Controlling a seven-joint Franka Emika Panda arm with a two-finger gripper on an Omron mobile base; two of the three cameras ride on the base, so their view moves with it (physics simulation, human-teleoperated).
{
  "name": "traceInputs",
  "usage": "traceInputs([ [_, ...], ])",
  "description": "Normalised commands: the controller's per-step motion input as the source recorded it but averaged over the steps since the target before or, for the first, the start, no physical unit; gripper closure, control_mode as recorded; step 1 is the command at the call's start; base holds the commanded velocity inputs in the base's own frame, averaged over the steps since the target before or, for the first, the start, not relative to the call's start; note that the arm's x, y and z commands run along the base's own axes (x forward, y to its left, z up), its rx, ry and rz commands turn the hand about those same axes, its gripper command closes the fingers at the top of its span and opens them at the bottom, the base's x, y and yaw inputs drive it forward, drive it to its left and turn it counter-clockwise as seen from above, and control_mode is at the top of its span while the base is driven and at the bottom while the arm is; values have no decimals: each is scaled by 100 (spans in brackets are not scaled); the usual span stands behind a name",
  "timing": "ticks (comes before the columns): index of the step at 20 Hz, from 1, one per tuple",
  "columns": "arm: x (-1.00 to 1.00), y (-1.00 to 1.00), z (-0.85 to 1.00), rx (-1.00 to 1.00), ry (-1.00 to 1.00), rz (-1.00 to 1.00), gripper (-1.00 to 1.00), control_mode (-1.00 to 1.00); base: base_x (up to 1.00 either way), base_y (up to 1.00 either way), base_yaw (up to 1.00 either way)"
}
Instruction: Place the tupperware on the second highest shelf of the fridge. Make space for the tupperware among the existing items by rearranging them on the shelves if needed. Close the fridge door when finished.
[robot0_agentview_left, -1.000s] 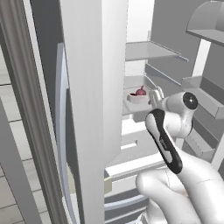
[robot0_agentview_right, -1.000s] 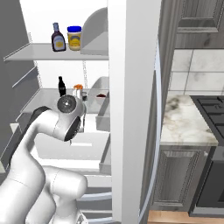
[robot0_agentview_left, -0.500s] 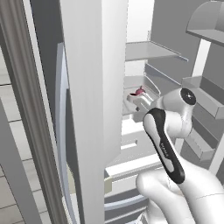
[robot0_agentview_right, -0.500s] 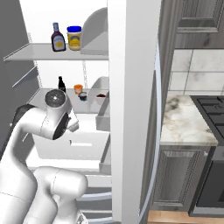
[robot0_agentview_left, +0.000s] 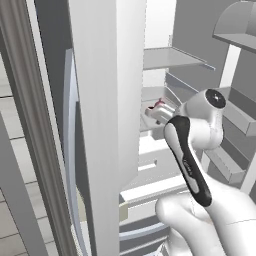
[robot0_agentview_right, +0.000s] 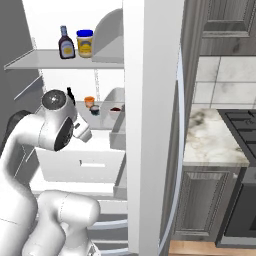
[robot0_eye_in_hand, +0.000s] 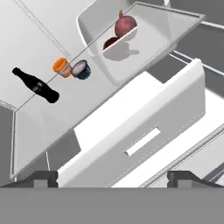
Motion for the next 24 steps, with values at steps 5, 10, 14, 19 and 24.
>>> traceInputs([
  [5, -20, 0, 4, -24, -14, 1, -100, -100, 0, 0, 0],
  [10, -40, -28, 0, -13, -14, 3, -100, -100, 0, 0, 0],
  [14, -61, -24, 0, 0, -11, 13, -100, -100, 0, 0, 0],
  [19, -33, 2, 5, -2, -1, 12, -100, -100, 0, 0, 0],
  [24, 0, 0, 3, 0, 0, 1, -100, 100, 0, 0, 0],
])
